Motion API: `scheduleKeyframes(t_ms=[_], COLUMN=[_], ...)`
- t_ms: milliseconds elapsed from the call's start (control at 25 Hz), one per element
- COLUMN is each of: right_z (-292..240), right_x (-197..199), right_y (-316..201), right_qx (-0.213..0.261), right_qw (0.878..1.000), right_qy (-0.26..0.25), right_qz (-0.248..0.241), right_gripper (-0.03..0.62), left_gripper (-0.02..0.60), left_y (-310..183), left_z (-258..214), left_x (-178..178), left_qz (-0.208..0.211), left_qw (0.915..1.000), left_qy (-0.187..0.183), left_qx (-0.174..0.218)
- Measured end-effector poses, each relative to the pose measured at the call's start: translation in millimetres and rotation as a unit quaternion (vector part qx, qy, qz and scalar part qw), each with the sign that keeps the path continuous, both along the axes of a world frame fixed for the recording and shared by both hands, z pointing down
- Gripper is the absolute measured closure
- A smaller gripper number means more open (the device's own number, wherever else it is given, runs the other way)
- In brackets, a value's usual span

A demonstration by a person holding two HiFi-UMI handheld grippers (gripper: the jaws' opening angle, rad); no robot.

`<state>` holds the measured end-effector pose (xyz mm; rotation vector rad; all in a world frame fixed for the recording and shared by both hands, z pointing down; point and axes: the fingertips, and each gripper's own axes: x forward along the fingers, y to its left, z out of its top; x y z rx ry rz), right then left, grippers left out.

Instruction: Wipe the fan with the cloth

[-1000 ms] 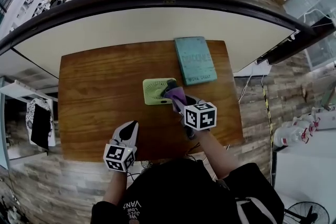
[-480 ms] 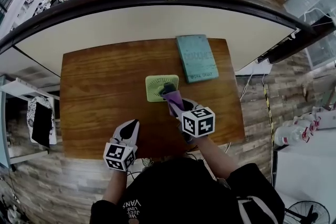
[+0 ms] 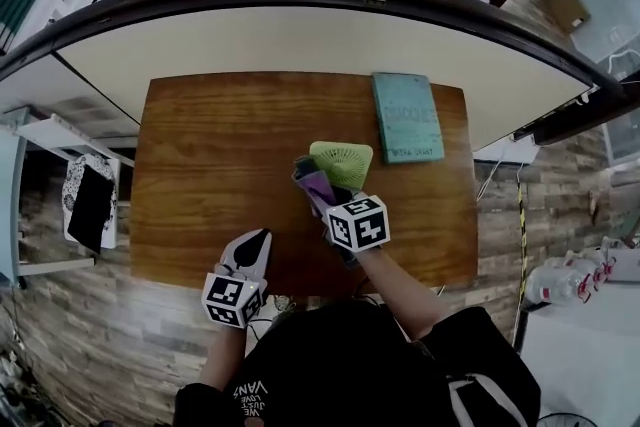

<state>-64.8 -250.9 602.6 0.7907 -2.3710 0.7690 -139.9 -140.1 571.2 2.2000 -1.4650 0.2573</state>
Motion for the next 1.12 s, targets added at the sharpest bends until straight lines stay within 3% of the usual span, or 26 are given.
scheduleKeyframes(t_ms=[400,1120], right_z=[10.5,20.4], right_x=[23.7,132.1], right_y=[-7.7,-12.6], right_qx=[-0.001,-0.005], right_qw=[1.000,0.987], right_qy=[0.021,0.053], right_qz=[0.023,0.155], right_gripper=[0.496,0.496], left_gripper=[0.571,0.571], left_y=[4.9,-20.6], left_z=[2.9,-3.0], left_x=[3.0,49.4], left_qz=[0.003,0.075], left_qw=[1.0000,0.9971], left_qy=[-0.001,0.009], left_qx=[-0.002,0.009])
